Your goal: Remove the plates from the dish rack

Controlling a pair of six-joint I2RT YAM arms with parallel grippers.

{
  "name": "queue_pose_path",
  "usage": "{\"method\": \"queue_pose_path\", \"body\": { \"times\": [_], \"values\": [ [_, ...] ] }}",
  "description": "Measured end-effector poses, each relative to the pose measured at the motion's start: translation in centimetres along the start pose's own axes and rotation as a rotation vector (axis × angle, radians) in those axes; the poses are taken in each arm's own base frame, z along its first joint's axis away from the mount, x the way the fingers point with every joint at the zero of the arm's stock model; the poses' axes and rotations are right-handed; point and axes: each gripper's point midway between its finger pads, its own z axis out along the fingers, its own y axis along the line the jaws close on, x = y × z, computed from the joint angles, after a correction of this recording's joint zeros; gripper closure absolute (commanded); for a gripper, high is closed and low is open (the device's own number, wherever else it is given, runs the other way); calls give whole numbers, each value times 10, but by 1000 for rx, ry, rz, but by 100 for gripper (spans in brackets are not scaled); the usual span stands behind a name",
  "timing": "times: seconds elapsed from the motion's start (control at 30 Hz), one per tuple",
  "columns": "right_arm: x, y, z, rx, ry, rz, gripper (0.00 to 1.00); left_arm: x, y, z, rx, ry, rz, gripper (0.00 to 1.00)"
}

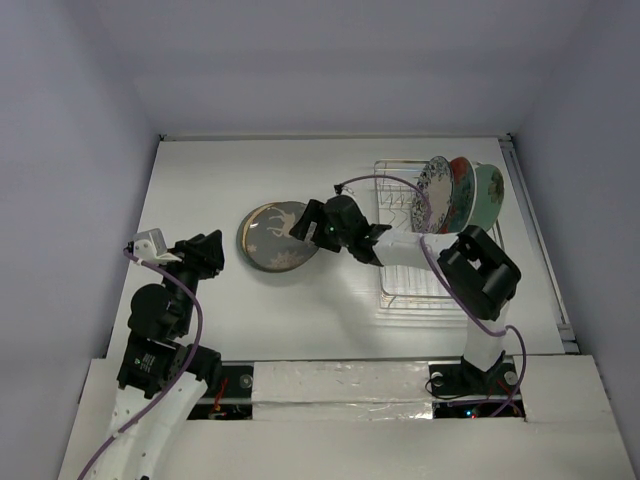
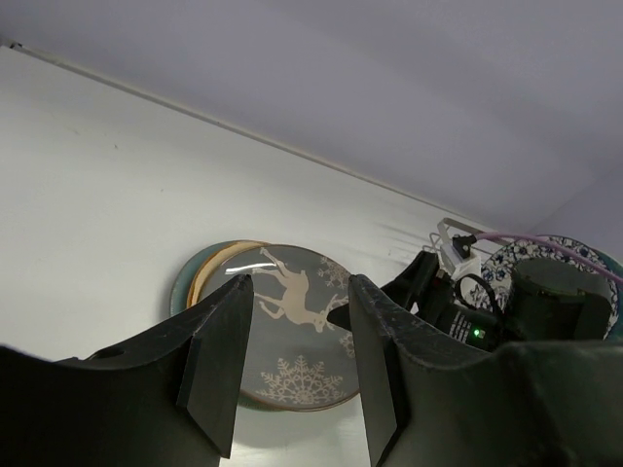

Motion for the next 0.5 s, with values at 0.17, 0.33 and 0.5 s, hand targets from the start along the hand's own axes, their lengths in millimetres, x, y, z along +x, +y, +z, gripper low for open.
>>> {"method": "queue_pose_path", "body": {
  "times": [0.17,0.33,0.5],
  "values": [
    [-8,-13,-4,130,26,-149,7,-1,0,-1,2,-4,-1,59],
    [-14,-30,-4,239,50,-280,5,-1,0,-1,2,-4,-1,59],
    [-9,-51,-12,316,87,-347,12,-1,0,-1,2,-4,-2,59]
  ]
}}
